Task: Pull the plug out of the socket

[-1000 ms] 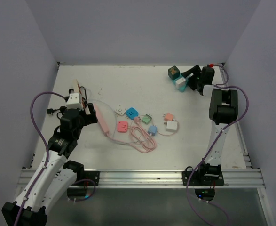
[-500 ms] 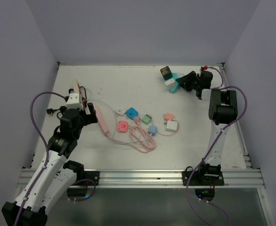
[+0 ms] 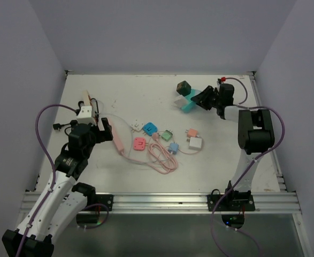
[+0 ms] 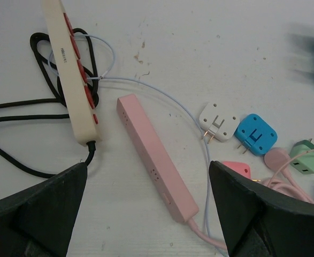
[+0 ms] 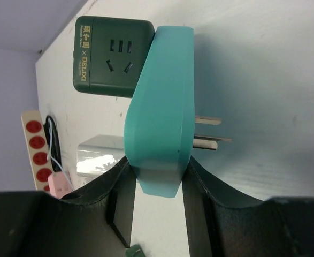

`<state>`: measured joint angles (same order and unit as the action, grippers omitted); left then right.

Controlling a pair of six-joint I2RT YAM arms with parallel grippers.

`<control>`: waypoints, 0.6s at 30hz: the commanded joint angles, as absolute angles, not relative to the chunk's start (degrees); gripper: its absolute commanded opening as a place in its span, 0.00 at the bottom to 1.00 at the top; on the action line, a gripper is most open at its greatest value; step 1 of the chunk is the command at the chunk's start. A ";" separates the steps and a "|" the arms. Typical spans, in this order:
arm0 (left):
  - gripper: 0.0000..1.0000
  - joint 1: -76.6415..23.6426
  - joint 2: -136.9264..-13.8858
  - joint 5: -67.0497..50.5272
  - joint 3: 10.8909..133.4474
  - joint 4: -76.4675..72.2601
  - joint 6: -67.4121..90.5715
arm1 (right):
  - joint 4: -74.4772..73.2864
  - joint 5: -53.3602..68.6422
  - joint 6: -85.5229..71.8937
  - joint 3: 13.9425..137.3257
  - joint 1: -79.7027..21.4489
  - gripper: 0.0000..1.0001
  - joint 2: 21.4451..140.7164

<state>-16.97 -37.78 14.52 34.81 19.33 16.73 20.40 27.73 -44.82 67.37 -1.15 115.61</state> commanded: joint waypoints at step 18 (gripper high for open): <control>1.00 -20.64 -50.62 -10.91 43.59 11.27 36.65 | -1.75 16.42 -30.94 62.32 -19.24 0.00 81.74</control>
<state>-18.22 -49.54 -6.37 40.53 16.80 31.07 -1.48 15.75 -31.73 62.35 -18.02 86.56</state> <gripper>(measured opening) 0.994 0.384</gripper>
